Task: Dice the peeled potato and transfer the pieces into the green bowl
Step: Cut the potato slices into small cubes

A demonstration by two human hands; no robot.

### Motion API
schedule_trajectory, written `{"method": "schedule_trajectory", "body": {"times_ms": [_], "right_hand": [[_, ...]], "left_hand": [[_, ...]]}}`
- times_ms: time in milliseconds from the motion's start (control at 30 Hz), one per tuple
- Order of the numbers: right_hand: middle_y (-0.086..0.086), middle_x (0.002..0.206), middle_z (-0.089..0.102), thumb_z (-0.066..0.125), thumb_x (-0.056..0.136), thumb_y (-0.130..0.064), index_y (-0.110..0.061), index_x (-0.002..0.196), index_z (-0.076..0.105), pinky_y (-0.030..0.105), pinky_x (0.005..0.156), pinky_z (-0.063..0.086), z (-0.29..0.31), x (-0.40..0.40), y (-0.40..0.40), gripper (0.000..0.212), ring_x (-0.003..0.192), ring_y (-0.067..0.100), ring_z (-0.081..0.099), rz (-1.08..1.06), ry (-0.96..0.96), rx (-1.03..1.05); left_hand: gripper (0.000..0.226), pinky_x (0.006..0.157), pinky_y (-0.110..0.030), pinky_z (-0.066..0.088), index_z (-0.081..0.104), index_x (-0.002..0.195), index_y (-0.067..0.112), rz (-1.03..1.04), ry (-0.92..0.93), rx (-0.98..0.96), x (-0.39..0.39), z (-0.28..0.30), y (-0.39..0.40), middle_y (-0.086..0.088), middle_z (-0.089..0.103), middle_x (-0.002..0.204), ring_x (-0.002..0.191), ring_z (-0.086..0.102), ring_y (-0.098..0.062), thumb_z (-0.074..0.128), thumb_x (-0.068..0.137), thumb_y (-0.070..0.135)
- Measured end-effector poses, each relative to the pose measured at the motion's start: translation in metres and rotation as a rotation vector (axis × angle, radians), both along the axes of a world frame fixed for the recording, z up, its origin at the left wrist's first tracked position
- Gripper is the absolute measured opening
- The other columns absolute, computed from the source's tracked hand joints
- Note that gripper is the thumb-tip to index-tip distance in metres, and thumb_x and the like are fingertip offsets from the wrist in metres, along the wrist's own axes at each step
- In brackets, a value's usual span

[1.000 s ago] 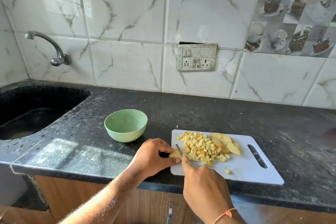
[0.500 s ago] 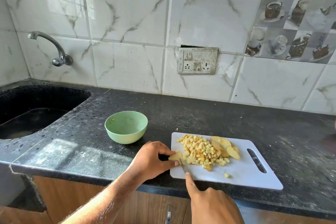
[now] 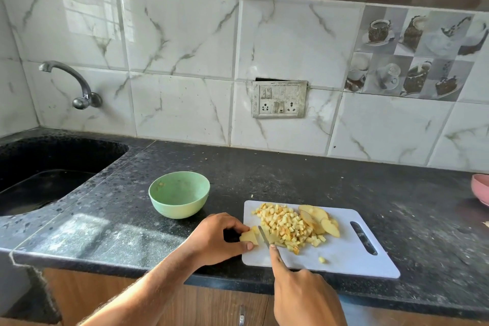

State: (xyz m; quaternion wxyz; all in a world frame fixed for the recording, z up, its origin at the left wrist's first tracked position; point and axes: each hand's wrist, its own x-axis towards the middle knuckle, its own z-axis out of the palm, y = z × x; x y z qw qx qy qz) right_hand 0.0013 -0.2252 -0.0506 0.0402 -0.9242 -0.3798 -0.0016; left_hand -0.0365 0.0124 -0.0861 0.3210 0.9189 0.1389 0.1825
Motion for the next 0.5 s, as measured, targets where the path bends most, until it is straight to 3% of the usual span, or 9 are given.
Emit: {"method": "schedule_trajectory", "body": {"times_ms": [67, 167, 233, 500], "right_hand": [[-0.002, 0.062, 0.053, 0.043, 0.091, -0.026, -0.042, 0.161, 0.022, 0.027, 0.051, 0.044, -0.001, 0.003, 0.003, 0.075, 0.049, 0.014, 0.039, 0.005, -0.020, 0.047], [0.000, 0.072, 0.049, 0.037, 0.101, -0.020, -0.035, 0.163, 0.009, 0.033, 0.062, 0.047, 0.005, 0.003, 0.005, 0.069, 0.065, 0.022, 0.051, 0.034, 0.001, 0.114], [0.000, 0.073, 0.049, 0.035, 0.103, -0.019, -0.033, 0.165, 0.011, 0.036, 0.062, 0.049, 0.011, 0.007, 0.006, 0.068, 0.071, 0.023, 0.057, 0.033, -0.004, 0.113], [-0.001, 0.078, 0.052, 0.037, 0.103, -0.022, -0.032, 0.164, 0.011, 0.033, 0.063, 0.045, 0.019, -0.006, 0.010, 0.067, 0.072, 0.022, 0.053, 0.055, 0.021, 0.137]], "left_hand": [[0.041, 0.089, -0.013, 0.048, 0.078, 0.110, 0.042, -0.009, -0.003, 0.010, -0.001, 0.001, 0.000, 0.024, 0.068, 0.105, 0.103, 0.061, 0.006, 0.085, 0.075, 0.061], [0.039, 0.090, -0.015, 0.048, 0.076, 0.106, 0.040, 0.001, -0.035, 0.022, -0.004, -0.001, 0.001, 0.024, 0.069, 0.103, 0.104, 0.061, 0.005, 0.084, 0.074, 0.060], [0.035, 0.090, -0.017, 0.049, 0.076, 0.103, 0.039, 0.009, -0.060, 0.039, -0.006, -0.002, 0.001, 0.024, 0.069, 0.102, 0.103, 0.062, 0.004, 0.082, 0.075, 0.059], [0.029, 0.086, -0.025, 0.053, 0.078, 0.094, 0.038, 0.048, -0.090, 0.048, -0.002, -0.005, -0.001, 0.023, 0.069, 0.094, 0.094, 0.063, 0.002, 0.084, 0.074, 0.058]]}}
